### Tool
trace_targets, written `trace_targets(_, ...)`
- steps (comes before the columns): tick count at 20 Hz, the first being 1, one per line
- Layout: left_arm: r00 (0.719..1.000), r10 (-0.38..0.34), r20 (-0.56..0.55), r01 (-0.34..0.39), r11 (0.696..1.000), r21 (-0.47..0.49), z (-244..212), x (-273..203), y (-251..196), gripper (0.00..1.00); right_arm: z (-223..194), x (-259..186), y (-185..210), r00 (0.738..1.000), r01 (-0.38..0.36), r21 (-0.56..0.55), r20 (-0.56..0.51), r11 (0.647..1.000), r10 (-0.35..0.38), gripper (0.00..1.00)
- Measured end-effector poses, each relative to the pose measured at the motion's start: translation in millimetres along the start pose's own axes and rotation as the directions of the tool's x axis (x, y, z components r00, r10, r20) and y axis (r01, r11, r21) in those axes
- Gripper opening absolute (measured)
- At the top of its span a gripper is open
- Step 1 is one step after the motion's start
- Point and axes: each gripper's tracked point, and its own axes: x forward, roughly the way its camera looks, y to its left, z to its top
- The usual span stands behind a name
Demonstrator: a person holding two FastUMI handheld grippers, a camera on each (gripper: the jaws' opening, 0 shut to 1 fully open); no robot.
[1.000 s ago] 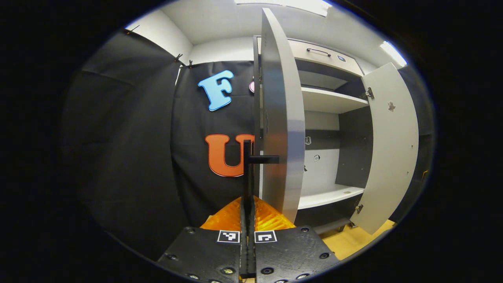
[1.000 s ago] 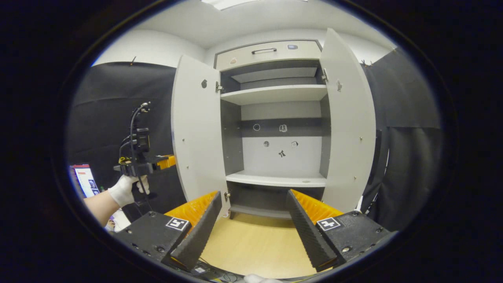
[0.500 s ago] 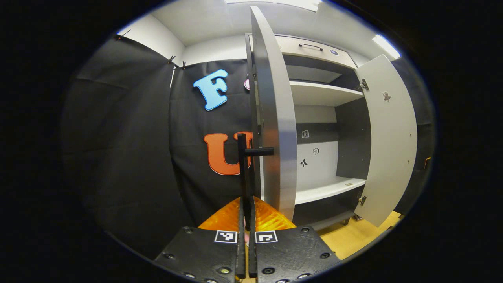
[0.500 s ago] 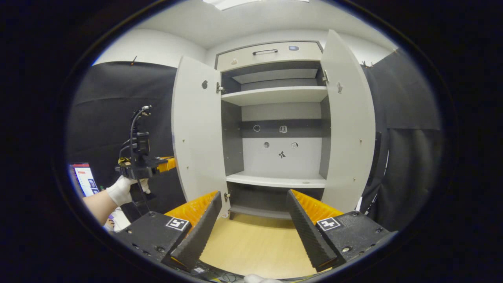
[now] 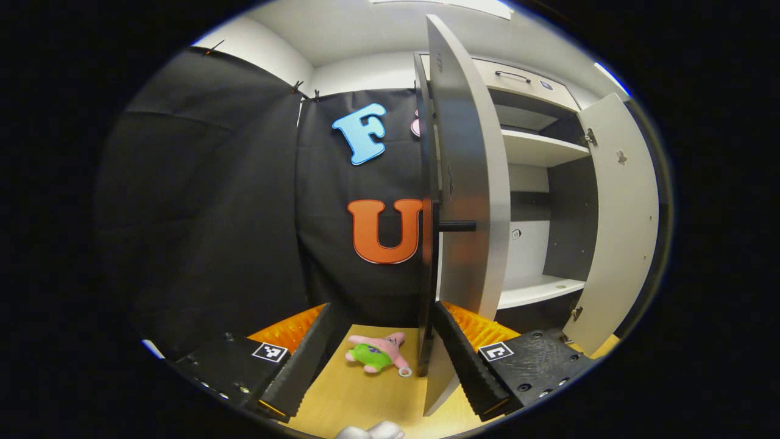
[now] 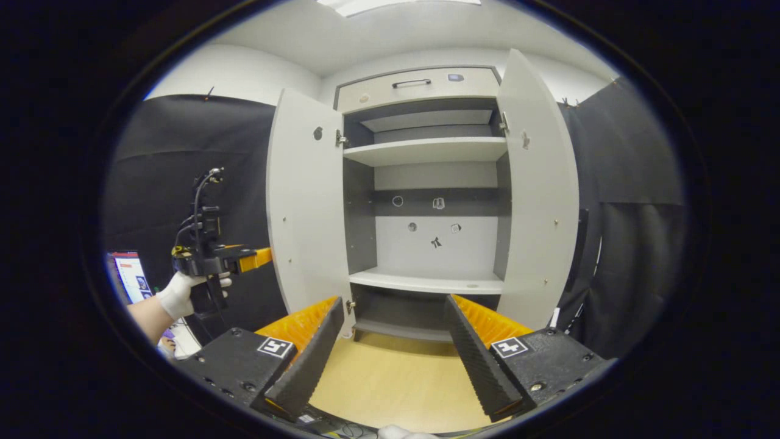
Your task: Open the right door of the double-door shoe cabinet with the right hand, and open the left door with the left hand.
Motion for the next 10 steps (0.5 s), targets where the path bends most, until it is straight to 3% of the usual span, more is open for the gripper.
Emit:
trace_targets(6,0.999,0.033,0.001,-0.033,0.998,0.047,14.6,-33.1,1.5,0.96,4.5,-0.6,-6.9,1.0,0.028,-0.006,0.014,1.0,-0.028,1.0)
trace_targets(9,1.0,0.009,0.025,-0.009,1.0,0.004,32.1,-51.4,-9.9,0.96,0.5,-0.3,-11.3,0.999,0.048,-0.006,0.007,0.999,-0.048,1.0)
trace_targets(10,0.999,0.02,0.03,-0.02,1.0,0.005,37.4,-56.4,-9.5,1.0,0.9,-0.3,-12.3,0.999,0.051,-0.005,0.006,0.999,-0.051,1.0)
